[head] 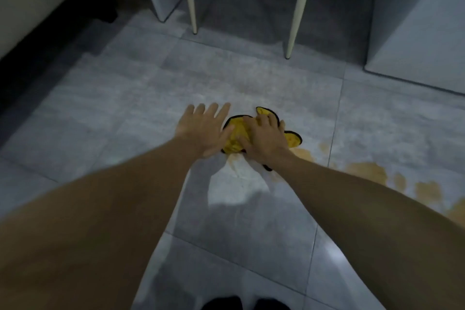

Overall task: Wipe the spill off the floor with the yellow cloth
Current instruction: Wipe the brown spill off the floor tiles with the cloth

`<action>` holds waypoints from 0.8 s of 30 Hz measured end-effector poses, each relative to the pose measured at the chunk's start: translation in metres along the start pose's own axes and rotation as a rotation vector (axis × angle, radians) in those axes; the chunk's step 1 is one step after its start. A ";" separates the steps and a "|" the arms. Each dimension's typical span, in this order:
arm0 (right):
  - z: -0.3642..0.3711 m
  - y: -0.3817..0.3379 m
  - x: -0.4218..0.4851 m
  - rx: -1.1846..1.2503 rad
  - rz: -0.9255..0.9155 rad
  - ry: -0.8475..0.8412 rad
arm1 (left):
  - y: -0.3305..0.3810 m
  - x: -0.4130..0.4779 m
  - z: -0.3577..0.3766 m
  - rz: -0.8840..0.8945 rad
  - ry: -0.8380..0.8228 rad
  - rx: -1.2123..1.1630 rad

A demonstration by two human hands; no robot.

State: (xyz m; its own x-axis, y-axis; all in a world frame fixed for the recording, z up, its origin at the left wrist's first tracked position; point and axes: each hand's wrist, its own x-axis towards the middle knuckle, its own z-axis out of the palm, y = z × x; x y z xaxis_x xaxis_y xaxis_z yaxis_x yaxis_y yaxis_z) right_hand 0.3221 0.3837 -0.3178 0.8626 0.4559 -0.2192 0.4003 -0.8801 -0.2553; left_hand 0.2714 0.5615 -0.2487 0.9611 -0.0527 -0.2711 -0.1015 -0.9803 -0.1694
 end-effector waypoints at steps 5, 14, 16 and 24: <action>0.028 -0.007 0.020 0.053 0.085 -0.053 | 0.008 0.004 0.056 0.013 -0.119 -0.067; 0.060 -0.006 -0.021 -0.065 0.035 0.033 | 0.025 -0.003 0.101 -0.047 -0.103 -0.265; 0.067 -0.009 -0.050 -0.036 0.000 0.099 | 0.032 -0.012 0.105 -0.052 -0.070 -0.255; 0.096 -0.006 -0.133 -0.036 -0.071 0.106 | 0.048 -0.045 0.117 -0.073 -0.047 -0.257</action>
State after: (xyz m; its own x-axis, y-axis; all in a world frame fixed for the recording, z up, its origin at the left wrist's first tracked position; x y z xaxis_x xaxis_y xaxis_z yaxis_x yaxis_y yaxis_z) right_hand 0.1752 0.3410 -0.3775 0.8588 0.5024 -0.1007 0.4707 -0.8512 -0.2322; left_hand 0.1929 0.5393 -0.3553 0.9499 0.0232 -0.3118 0.0423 -0.9976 0.0547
